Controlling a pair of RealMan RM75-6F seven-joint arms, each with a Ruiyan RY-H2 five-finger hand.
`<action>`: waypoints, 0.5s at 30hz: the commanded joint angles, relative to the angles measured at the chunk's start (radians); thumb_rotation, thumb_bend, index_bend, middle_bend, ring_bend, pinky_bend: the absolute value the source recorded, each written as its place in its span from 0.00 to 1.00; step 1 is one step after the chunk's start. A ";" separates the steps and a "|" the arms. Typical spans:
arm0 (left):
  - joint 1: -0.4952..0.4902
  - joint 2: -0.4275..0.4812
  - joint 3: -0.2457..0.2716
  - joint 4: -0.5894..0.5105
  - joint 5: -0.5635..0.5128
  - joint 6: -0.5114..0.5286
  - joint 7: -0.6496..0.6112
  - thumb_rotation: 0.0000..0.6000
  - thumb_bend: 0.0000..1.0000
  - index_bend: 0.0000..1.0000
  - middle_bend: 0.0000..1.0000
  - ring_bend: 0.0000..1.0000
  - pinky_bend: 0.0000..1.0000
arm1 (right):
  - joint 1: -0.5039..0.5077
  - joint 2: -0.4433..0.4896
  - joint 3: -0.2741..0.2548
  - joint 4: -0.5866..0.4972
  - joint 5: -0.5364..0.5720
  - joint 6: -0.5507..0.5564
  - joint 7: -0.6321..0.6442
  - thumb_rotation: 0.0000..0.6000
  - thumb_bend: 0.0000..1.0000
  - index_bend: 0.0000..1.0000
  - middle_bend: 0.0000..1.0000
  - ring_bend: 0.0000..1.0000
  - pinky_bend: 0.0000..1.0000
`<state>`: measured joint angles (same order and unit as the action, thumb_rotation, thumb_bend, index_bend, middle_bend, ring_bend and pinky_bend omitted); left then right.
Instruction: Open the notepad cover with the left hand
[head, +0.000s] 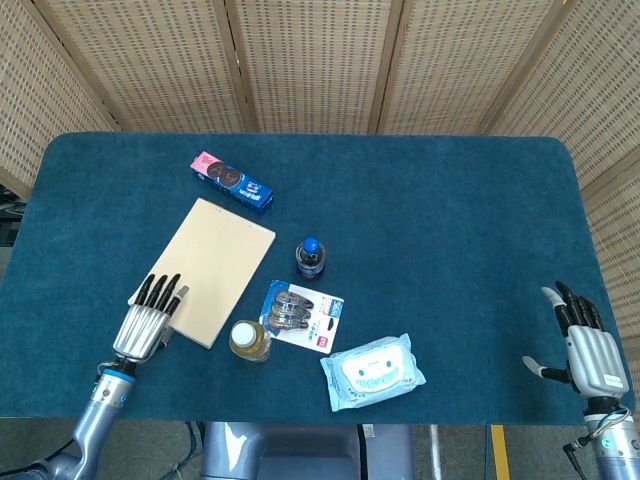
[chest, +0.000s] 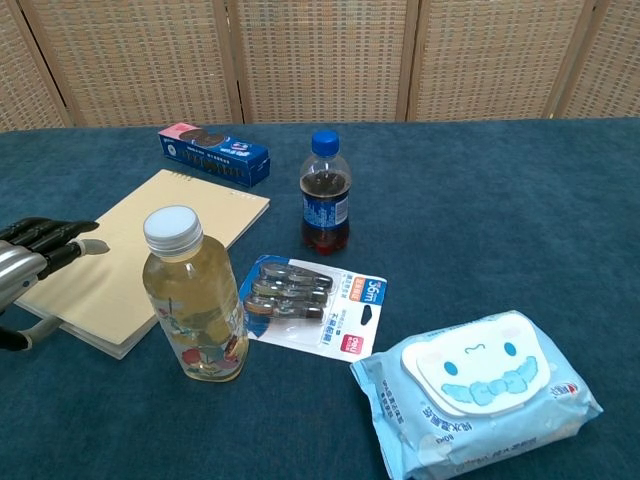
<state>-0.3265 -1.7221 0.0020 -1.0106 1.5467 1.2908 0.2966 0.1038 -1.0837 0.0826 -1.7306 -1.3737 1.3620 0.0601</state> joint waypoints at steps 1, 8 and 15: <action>-0.003 -0.007 0.001 0.006 0.002 -0.002 0.002 1.00 0.42 0.11 0.00 0.00 0.00 | 0.000 0.000 0.000 0.000 0.000 0.000 0.000 1.00 0.16 0.06 0.00 0.00 0.00; -0.008 -0.021 0.000 0.016 0.000 -0.007 0.012 1.00 0.49 0.11 0.00 0.00 0.00 | 0.000 0.001 0.001 0.000 0.001 -0.001 0.004 1.00 0.16 0.06 0.00 0.00 0.00; -0.008 -0.023 0.000 0.018 0.001 0.000 0.013 1.00 0.56 0.11 0.00 0.00 0.00 | 0.000 0.002 0.001 -0.001 0.002 -0.002 0.005 1.00 0.16 0.06 0.00 0.00 0.00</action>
<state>-0.3348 -1.7453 0.0022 -0.9928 1.5476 1.2905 0.3094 0.1043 -1.0820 0.0837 -1.7314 -1.3721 1.3603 0.0651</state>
